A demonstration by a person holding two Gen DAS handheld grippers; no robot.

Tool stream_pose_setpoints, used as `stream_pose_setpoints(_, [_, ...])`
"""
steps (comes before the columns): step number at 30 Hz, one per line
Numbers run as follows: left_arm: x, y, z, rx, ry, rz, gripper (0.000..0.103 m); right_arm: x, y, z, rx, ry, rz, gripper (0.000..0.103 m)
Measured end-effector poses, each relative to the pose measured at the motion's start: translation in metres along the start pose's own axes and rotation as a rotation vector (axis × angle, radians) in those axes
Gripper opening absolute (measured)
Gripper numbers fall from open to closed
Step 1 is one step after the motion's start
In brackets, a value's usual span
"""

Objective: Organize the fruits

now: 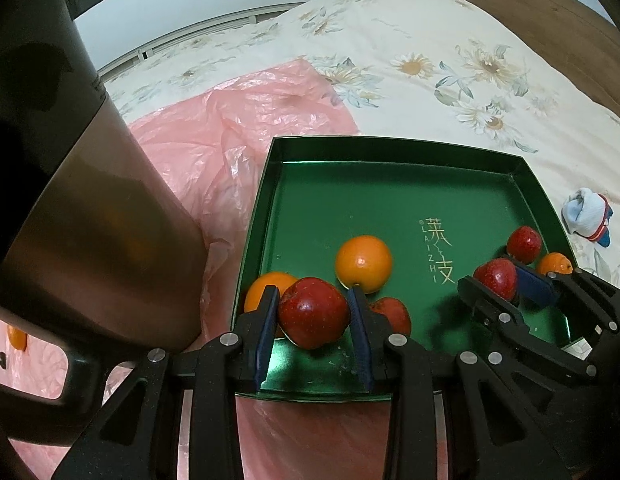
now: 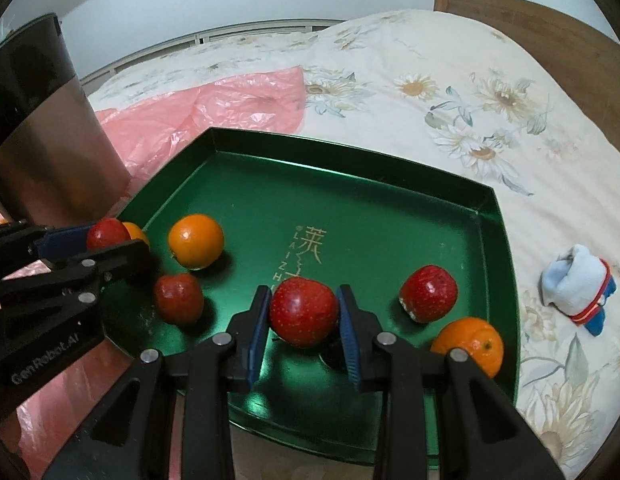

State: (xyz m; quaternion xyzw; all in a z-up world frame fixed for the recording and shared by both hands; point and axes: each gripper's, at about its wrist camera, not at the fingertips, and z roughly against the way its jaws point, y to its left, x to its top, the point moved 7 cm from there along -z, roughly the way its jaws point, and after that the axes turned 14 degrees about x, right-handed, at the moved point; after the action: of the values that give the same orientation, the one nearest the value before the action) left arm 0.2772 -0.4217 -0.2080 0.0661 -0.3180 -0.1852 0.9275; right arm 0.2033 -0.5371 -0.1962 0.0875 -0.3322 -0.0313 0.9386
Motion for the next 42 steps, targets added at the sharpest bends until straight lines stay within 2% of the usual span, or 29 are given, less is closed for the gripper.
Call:
stream_pose_setpoints(6, [0.001, 0.001, 0.001, -0.008, -0.002, 0.023, 0.03, 0.0, -0.002, 0.001, -0.016, 0.0, -0.003, 0.046])
stream_pose_setpoints(8, [0.0, -0.001, 0.001, -0.035, 0.003, 0.017, 0.044, 0.0, -0.003, 0.001, -0.017, 0.002, -0.005, 0.047])
stream_pose_setpoints(9, [-0.001, -0.002, 0.002, -0.036, 0.012, 0.018, 0.063, 0.0, -0.003, 0.001, -0.019, 0.003, -0.006, 0.047])
stream_pose_setpoints(10, [-0.001, -0.002, 0.003, -0.031, 0.01, 0.023, 0.069, 0.0, -0.003, 0.001, -0.027, 0.002, -0.005, 0.06])
stream_pose_setpoints(12, [-0.001, -0.002, 0.006, -0.032, 0.002, 0.022, 0.07, -0.003, -0.006, 0.004, -0.052, -0.003, -0.018, 0.103])
stream_pose_setpoints(29, [-0.013, 0.012, 0.022, -0.03, 0.019, 0.037, 0.07, -0.014, -0.006, 0.029, -0.076, -0.015, -0.045, 0.103])
stream_pose_setpoints(42, [-0.041, 0.026, 0.062, -0.065, 0.031, 0.049, 0.07, -0.027, 0.006, 0.059, -0.091, -0.013, -0.045, 0.103])
